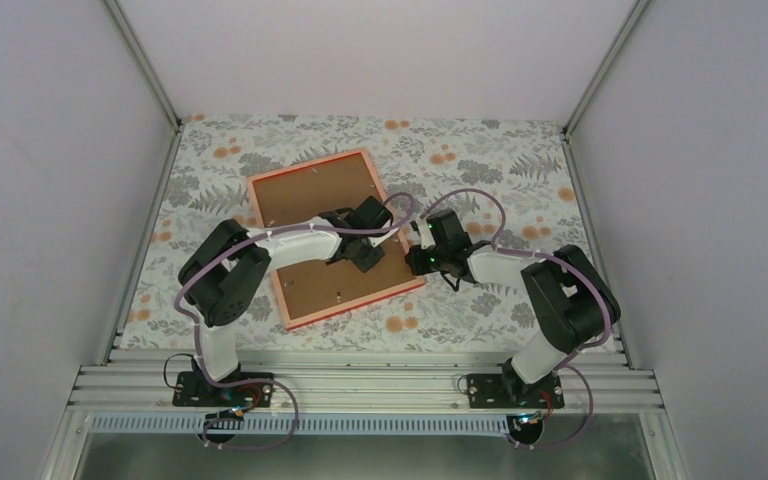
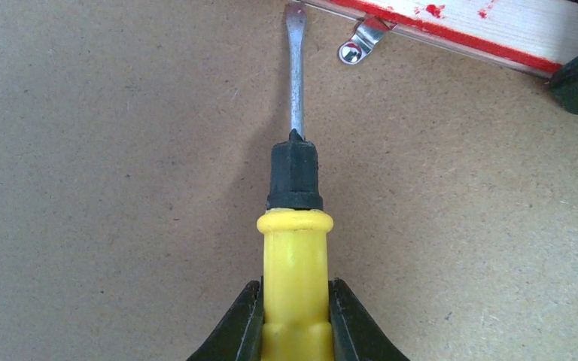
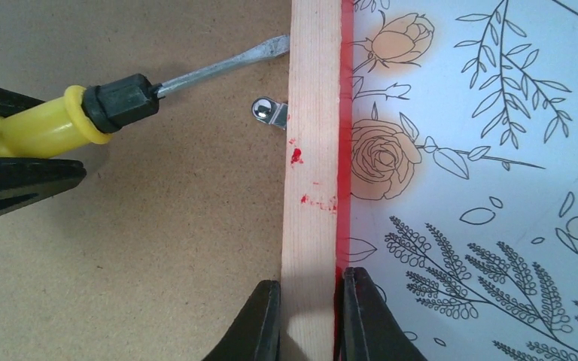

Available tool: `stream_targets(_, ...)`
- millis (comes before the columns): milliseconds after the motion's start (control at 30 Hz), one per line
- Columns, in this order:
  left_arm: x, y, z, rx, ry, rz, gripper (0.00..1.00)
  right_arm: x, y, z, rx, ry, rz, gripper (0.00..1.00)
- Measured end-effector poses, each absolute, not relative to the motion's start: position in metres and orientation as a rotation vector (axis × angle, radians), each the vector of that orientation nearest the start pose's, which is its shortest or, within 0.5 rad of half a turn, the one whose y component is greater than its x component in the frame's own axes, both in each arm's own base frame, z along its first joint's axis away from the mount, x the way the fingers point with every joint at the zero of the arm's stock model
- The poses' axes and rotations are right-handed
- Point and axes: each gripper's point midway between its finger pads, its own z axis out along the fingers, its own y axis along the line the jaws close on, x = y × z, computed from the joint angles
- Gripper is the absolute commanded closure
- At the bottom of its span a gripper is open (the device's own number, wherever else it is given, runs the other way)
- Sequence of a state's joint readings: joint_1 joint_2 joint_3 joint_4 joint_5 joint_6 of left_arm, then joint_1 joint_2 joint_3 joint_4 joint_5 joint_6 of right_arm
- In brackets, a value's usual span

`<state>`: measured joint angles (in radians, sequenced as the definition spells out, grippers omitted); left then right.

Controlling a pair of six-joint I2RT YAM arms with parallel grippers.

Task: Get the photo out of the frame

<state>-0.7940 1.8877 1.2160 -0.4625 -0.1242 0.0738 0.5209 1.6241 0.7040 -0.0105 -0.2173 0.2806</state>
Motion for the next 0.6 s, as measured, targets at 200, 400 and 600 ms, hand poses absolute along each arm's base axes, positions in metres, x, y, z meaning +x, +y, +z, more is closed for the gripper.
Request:
stream_targets(200,0.317,-0.297,0.038,1.117,2.452,-0.04,0.98,0.307,0.218,0.025,-0.399,2.539,0.592,0.9)
stream_targets(400,0.311,-0.301,0.039,1.167,2.436,-0.008,0.98,0.307,0.217,0.024,-0.394,2.533,0.595,0.9)
stream_targets(600,0.308,-0.303,0.041,1.205,2.425,0.015,0.98,0.308,0.215,0.025,-0.387,2.528,0.593,0.9)
